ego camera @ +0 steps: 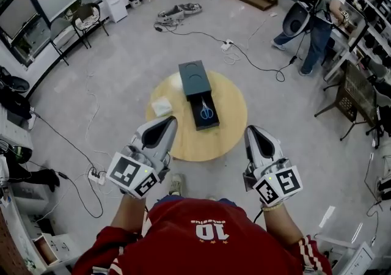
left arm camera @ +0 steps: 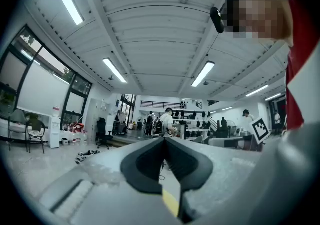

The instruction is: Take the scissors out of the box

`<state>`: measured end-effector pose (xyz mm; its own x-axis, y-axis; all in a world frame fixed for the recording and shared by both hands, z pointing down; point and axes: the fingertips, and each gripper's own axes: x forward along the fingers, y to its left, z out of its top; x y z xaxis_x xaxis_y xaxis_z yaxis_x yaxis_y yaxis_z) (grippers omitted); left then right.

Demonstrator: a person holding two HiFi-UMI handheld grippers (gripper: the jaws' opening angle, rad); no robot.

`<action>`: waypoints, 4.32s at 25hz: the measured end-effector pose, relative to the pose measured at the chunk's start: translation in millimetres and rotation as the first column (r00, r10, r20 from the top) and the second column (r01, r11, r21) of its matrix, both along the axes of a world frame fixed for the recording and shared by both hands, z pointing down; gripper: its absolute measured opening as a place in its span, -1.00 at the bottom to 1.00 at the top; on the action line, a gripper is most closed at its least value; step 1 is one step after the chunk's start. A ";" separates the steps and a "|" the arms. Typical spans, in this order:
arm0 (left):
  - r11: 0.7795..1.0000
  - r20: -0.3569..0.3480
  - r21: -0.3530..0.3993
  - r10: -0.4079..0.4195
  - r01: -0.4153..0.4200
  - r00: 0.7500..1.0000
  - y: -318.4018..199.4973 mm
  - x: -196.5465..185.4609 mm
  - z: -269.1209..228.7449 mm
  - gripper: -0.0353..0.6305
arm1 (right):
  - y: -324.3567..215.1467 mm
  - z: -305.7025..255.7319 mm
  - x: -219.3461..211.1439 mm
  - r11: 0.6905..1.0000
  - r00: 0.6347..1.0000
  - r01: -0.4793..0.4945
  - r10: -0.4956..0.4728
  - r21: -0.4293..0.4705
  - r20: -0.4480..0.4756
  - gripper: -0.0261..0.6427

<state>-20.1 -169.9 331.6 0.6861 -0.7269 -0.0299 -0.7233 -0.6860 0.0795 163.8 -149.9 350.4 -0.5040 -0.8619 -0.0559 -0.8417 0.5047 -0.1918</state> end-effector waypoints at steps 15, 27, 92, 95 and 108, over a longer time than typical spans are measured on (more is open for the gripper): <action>0.973 -0.024 0.017 0.229 -0.229 0.973 -104.1 -30.1 -5.1 -0.88 | -76.5 -14.3 -63.6 0.991 0.991 -0.132 0.133 0.031 -0.025 -0.95; 0.966 -0.043 0.002 0.259 -0.260 0.965 -132.1 -37.2 4.3 -0.88 | -105.5 -2.6 -76.3 0.989 0.988 -0.148 0.148 0.018 -0.052 -0.94; 0.942 0.088 -0.134 0.319 -0.307 0.944 -217.6 -57.1 114.2 -0.88 | -237.6 489.0 -69.0 0.311 0.864 -0.381 -0.214 -0.870 -0.455 -0.47; 0.942 0.084 -0.134 0.319 -0.307 0.944 -215.0 -58.3 113.2 -0.88 | -235.9 493.0 -68.5 0.261 0.876 -0.366 -0.228 -0.893 -0.425 -0.48; 0.951 0.058 -0.143 0.285 -0.275 0.957 -217.8 -76.7 110.0 -0.88 | -232.5 491.2 -60.1 0.269 0.869 -0.363 -0.247 -0.892 -0.428 -0.72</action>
<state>-96.8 -387.8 441.6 0.8590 -0.4991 0.1143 -0.5112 -0.8488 0.1348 103.7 -382.5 841.5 -0.1442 -0.1600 0.9765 -0.9793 0.1650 -0.1176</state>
